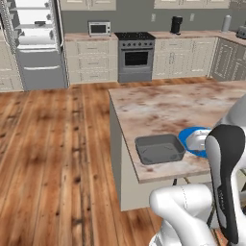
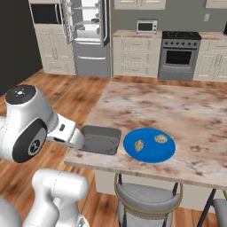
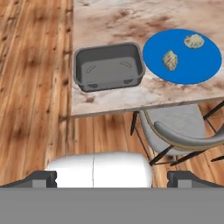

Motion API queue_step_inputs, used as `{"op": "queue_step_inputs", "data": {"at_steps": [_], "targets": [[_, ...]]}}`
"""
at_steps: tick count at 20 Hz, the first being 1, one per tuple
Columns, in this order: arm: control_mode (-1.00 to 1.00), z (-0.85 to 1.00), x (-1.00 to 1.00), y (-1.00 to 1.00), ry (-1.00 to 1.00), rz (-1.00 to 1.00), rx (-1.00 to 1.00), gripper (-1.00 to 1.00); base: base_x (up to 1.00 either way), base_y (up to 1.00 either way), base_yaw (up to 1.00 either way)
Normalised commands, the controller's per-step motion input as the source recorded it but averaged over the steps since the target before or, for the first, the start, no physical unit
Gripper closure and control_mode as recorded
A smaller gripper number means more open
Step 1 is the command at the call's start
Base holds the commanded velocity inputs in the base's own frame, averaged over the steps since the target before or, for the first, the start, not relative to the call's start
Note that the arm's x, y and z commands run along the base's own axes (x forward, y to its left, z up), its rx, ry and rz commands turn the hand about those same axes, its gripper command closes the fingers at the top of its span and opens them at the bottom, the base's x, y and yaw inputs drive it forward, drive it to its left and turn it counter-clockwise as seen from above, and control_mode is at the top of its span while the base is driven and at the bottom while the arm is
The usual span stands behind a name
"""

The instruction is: Place two dumplings into each of the tupperware containers and then place the containers in the fridge.

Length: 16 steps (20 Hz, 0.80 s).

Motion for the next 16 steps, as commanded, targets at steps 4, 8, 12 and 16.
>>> {"op": "queue_step_inputs", "data": {"at_steps": [4,8,12,16], "targets": [[-1.00,-0.36,0.90,-0.99,0.00,0.00,0.08,-1.00,0.00,0.00,0.00],[-1.00,-0.43,0.96,-0.99,0.02,0.00,0.08,-1.00,0.00,0.00,0.00],[-1.00,-0.51,0.89,-0.84,0.04,0.00,0.02,-1.00,0.00,0.00,0.00],[-1.00,-0.52,0.84,-0.69,0.09,0.00,0.00,-1.00,0.00,0.00,0.00]]}}
